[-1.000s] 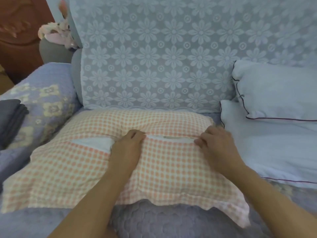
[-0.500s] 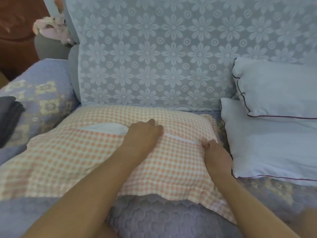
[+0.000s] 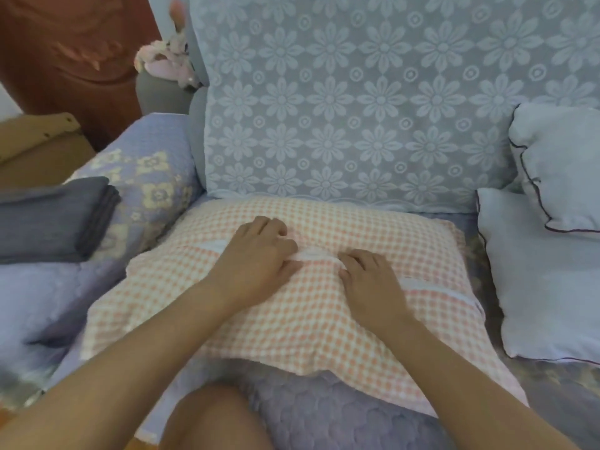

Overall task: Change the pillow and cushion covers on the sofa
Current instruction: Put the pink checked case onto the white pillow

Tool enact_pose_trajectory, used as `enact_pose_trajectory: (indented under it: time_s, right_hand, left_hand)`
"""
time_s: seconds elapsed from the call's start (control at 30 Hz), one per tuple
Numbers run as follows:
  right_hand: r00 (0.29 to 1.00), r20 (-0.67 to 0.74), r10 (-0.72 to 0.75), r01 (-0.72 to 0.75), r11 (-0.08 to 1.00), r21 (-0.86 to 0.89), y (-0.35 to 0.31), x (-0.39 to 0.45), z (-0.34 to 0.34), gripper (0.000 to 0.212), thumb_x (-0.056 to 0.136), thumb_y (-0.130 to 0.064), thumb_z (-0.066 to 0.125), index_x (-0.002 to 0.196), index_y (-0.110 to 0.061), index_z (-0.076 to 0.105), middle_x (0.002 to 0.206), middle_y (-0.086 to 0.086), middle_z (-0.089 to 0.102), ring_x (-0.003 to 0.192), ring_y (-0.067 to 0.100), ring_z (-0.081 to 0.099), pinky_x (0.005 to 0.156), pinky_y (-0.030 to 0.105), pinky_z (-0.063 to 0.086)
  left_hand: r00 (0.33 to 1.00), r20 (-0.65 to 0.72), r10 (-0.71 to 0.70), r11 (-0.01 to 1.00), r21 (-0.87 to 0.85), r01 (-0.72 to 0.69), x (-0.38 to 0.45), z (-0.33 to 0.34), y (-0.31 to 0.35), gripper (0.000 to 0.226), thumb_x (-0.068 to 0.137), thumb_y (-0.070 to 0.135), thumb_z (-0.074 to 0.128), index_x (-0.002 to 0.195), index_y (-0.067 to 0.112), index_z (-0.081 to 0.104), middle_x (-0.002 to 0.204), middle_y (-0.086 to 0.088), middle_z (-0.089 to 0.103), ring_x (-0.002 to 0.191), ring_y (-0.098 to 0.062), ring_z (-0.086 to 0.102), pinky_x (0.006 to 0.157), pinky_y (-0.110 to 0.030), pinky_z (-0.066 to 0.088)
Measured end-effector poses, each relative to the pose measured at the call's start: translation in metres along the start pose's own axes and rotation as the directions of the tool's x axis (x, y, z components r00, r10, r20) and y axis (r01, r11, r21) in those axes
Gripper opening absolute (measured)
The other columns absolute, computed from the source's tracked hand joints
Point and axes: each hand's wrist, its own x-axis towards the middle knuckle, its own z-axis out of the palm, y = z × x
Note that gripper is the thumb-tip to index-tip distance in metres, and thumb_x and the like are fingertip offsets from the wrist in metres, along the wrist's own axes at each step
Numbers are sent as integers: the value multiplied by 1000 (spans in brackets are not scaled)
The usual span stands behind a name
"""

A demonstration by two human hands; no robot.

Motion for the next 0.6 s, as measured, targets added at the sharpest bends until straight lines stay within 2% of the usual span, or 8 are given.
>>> enact_pose_trajectory:
  time_s: [0.07,0.17,0.27,0.37,0.43,0.5,0.57,0.6]
  right_hand:
    - [1000,-27,12,-11,1000,28,0,1,-3,57,104,-45,17,138,-20,55,137,2,56,121,27,50,109,43,38]
    - [999,-33,25,-22,995,98,-7,-4,-10,57,103,-44,20,138,-17,56,137,3,58,123,24,50,113,38,33]
    - [997,-32,71,-63,978,201,-7,-13,-15,44,106,-39,32,136,-16,54,133,4,58,120,24,50,111,37,33]
    - [997,-4,83,-80,969,233,-4,-20,-18,41,106,-39,36,137,-18,52,132,2,56,120,21,48,110,35,33]
    - [997,14,72,-73,970,234,-3,-21,-18,47,105,-45,30,140,-20,50,136,1,55,123,20,46,113,33,30]
    - [998,34,61,-67,975,214,-5,-22,-17,67,101,-58,11,144,-22,47,142,-2,52,128,19,44,117,32,26]
    - [999,22,28,-31,983,181,-8,-26,-15,78,98,-61,-2,145,-23,47,142,-5,51,129,19,44,118,32,24]
    - [1000,1,15,-15,984,178,-10,-28,-13,73,100,-57,2,145,-23,49,139,-5,53,128,19,45,117,31,24]
  left_hand:
    - [996,-16,-84,995,-54,83,-37,-14,-21,44,98,57,36,112,29,67,117,7,57,107,-18,51,89,-40,47]
    - [981,117,-153,944,-277,180,-39,-33,-43,48,100,59,29,95,27,63,95,13,58,89,-7,53,83,-36,47]
    - [965,248,87,950,-313,-6,-12,-44,-40,44,102,55,33,93,26,65,98,14,58,96,-7,52,92,-31,43]
    - [872,451,191,961,-267,-72,1,-48,-28,39,105,52,35,95,24,61,94,11,57,87,-9,53,86,-31,45]
    - [833,541,111,967,-253,36,8,-51,-30,38,107,48,34,90,24,58,87,9,58,78,-9,53,78,-29,43]
    - [840,543,-2,953,-254,166,19,-49,-41,38,108,44,32,83,23,51,85,7,57,76,-10,53,74,-28,38]
    - [828,549,-111,937,-221,272,29,-30,-53,32,109,37,34,95,22,58,105,5,63,93,-15,57,83,-28,38]
    - [815,556,-165,925,-200,324,33,-15,-56,29,110,33,35,108,20,62,119,3,62,105,-18,57,89,-28,38]
